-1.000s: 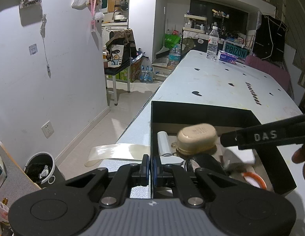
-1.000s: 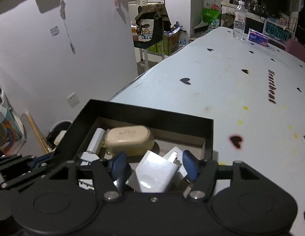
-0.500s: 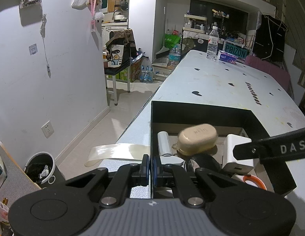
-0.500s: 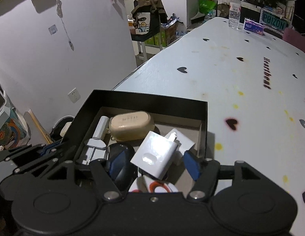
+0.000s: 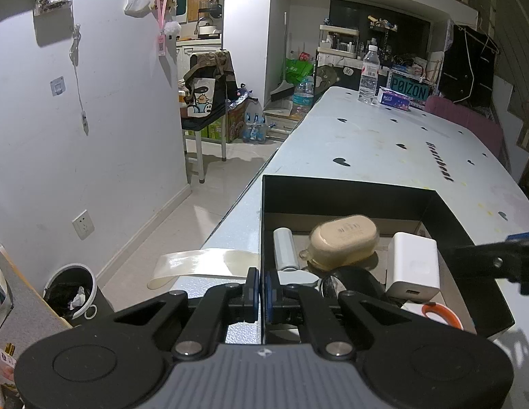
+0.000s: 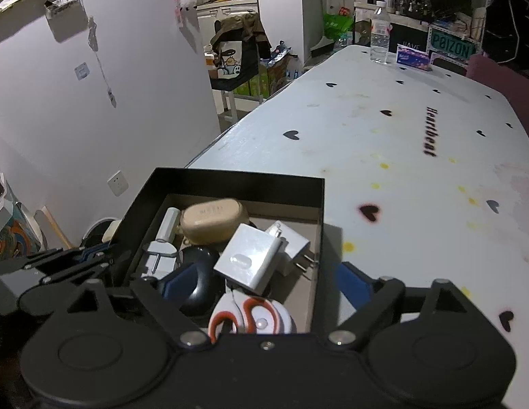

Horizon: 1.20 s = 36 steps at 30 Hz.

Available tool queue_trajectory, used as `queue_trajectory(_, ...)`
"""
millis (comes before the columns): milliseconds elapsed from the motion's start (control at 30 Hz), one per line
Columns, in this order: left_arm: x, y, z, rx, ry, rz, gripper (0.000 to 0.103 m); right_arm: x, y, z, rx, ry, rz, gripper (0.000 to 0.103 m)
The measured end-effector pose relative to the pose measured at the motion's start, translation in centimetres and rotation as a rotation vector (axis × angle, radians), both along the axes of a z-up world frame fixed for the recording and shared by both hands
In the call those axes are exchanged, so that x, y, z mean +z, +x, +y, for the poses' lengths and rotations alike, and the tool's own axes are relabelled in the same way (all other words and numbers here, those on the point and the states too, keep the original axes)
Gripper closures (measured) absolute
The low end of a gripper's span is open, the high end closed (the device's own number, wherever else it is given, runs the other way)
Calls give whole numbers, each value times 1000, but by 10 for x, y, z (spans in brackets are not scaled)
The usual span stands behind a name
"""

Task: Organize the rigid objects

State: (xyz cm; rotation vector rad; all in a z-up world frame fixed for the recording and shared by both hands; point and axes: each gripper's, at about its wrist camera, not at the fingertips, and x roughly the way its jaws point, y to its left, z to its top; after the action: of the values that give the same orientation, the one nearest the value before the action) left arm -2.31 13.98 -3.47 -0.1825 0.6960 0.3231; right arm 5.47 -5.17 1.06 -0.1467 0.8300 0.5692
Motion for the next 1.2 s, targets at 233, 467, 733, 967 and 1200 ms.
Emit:
queue_trajectory(233, 0, 0, 0, 0, 1, 0, 99, 2, -8, -13, -36, 22, -20, 3)
queue_trajectory(467, 0, 0, 0, 0, 2, 0, 99, 3, -14, -19, -49, 27, -42, 0)
queue_trajectory(733, 1, 0, 0, 0, 5, -3, 99, 6, -21, -21, -53, 18, -93, 0)
queue_trajectory(967, 14, -3, 7, 10, 9, -17, 98, 9, -23, -29, -55, 33, -111, 0)
queue_trajectory(1200, 38, -19, 6, -18, -10, -61, 58, 12, -27, -36, -60, 46, -128, 0)
